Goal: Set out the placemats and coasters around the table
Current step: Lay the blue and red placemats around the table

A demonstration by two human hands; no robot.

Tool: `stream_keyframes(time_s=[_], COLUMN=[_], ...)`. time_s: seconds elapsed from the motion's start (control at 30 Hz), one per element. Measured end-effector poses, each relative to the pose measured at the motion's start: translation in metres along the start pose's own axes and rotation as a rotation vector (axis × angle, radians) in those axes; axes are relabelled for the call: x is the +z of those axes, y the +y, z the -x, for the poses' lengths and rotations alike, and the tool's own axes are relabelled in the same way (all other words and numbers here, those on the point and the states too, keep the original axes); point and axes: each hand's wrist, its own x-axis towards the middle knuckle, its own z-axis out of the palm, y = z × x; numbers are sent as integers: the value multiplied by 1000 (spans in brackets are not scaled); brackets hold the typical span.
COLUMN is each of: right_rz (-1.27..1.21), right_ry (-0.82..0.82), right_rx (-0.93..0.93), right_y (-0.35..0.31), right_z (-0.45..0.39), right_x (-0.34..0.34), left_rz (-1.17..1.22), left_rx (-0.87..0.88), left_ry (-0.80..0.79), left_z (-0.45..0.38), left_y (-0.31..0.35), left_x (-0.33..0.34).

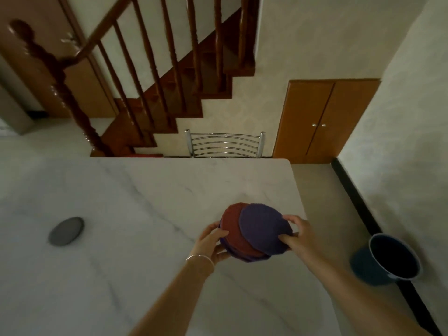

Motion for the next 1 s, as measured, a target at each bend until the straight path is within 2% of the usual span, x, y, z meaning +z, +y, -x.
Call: stream_keyframes(time_s=[0.07, 0.23, 0.3, 0.37, 0.47, 0.53, 0.7, 0.9, 1.0], right_rz=[50, 229, 310, 359, 570, 590, 329, 632, 756], right_ry=[-82, -482, -542, -471, -228, -120, -66, 19, -58], right_rx=[-72, -298, -406, -491, -659, -731, -592, -793, -801], right_y=[11, 38, 46, 50, 46, 44, 30, 27, 46], right_z=[-11, -25, -28, -28, -27, -31, -53, -68, -55], right_x=[3, 2, 0, -5, -16, -24, -41, -46, -38], left_rz=[13, 51, 82, 102, 129, 127, 119, 165, 178], left_rx=[18, 35, 31, 26, 24, 20, 18, 25, 26], left_ry=[66, 224, 271, 304, 329, 340, 373, 403, 425], left_z=[0, 6, 8, 9, 13, 15, 28, 45, 49], left_y=[-3, -15, -19, -23, -25, -28, -43, -61, -67], left_x=[0, 4, 9, 17, 28, 32, 27, 1, -5])
